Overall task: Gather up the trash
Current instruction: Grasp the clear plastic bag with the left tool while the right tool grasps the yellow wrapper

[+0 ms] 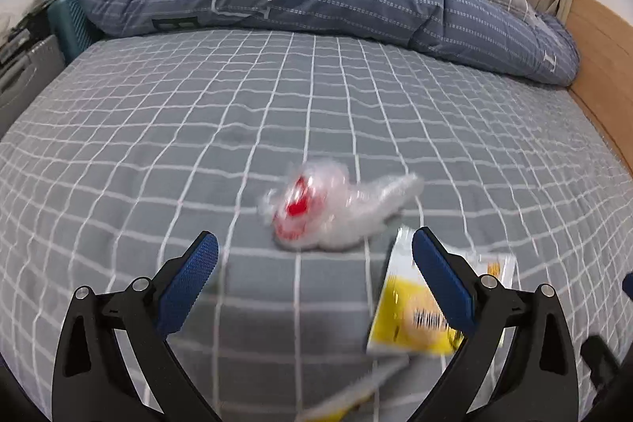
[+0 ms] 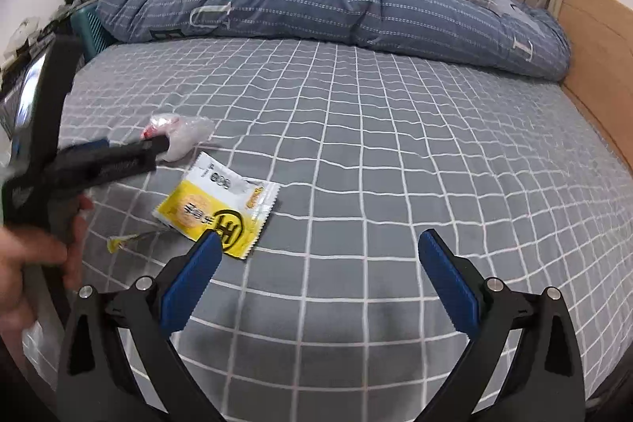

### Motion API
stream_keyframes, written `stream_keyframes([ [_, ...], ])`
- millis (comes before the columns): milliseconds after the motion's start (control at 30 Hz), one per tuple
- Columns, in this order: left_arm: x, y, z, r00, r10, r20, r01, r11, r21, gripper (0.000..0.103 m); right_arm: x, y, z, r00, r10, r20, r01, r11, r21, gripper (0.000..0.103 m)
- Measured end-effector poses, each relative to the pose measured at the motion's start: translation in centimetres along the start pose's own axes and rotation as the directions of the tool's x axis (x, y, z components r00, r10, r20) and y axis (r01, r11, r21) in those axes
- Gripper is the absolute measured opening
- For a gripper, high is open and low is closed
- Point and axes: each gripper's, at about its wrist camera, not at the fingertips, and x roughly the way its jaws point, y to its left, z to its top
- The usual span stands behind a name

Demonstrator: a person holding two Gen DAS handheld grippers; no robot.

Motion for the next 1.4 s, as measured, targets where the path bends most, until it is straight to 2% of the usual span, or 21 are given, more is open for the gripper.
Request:
stream_keyframes([
  [233, 3.4, -1.5, 0.9, 1.0, 0.005, -0.008, -0.005, 0.999, 0.034, 0.096, 2.2, -1.6, 0.8, 1.0, 0.009, -0.026, -0.008, 0.999, 0.042, 0.095],
  [433, 5.9, -1.3, 1.2, 0.999, 0.011, -0.043, -0.009, 0.999, 0.036, 0.085, 3.6, -0.6, 1.7, 1.0, 0.009, -0.02, -0.008, 1.0, 0.004, 0.095],
  [600, 7.3, -1.4, 1.7, 0.998, 0.013, -0.066, -0.01, 0.999, 0.05, 0.07, 4.6, 0.7, 2.0, 1.0, 0.021, -0.022, -0.022, 0.999, -0.028, 0.095],
  [667, 7.5, -1.5, 1.8, 0.997, 0.019, -0.068, -0.015, 0.998, 0.057, 0.068, 5.1, 1.1, 1.9, 0.999, 0.022, -0.028, -0.023, 0.999, -0.036, 0.095],
  [833, 7.5, -0.8, 2.2, 0.997, -0.007, -0.078, 0.009, 1.0, 0.019, 0.064, 5.9, 2.3, 1.9, 0.998, 0.036, -0.049, -0.038, 0.999, -0.035, 0.095],
  [1033, 5.6, 0.6, 2.6, 0.998, 0.025, -0.052, -0.023, 0.999, 0.023, 0.064, 7.0, 4.9, 2.6, 0.995, 0.071, -0.076, -0.073, 0.997, -0.021, 0.095],
  [1400, 3.5, 5.5, 2.8, 0.997, 0.075, -0.028, -0.075, 0.997, -0.019, 0.064, 10.0, 8.8, 2.9, 0.985, 0.065, -0.161, -0.052, 0.995, 0.082, 0.095],
])
